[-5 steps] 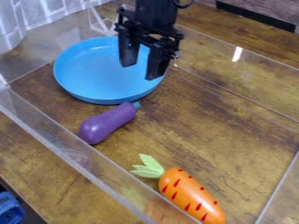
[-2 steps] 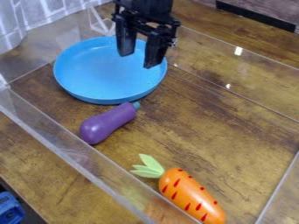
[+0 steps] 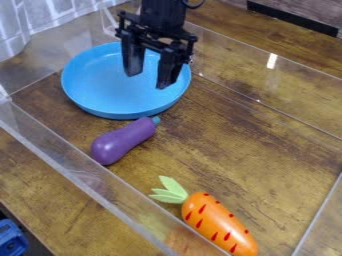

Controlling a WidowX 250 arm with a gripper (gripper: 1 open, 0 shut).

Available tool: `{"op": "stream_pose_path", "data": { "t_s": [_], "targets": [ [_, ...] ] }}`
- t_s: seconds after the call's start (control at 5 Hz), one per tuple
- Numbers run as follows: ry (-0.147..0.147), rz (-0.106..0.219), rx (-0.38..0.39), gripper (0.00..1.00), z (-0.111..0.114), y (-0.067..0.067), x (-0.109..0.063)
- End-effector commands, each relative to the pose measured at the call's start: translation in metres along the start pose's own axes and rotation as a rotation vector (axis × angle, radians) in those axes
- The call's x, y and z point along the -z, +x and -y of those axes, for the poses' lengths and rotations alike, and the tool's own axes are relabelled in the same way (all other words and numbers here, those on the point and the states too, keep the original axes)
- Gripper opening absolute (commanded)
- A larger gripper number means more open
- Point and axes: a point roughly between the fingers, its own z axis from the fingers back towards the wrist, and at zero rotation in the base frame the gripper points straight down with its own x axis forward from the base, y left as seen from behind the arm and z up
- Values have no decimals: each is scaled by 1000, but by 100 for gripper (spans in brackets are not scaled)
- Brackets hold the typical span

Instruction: Remove the purple eggplant from the blue tray and put it on the table

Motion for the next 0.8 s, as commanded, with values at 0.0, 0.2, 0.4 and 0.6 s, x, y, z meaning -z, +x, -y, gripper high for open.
{"op": "stream_pose_path", "data": {
  "t_s": [0.0, 0.2, 0.4, 0.6],
  "targets": [
    [-1, 93, 33, 100, 8, -6, -36],
    [-6, 92, 67, 100, 14, -12, -43],
    [2, 78, 90, 100, 9, -7, -33],
    [9, 52, 122, 100, 4, -1, -21]
  ]
}}
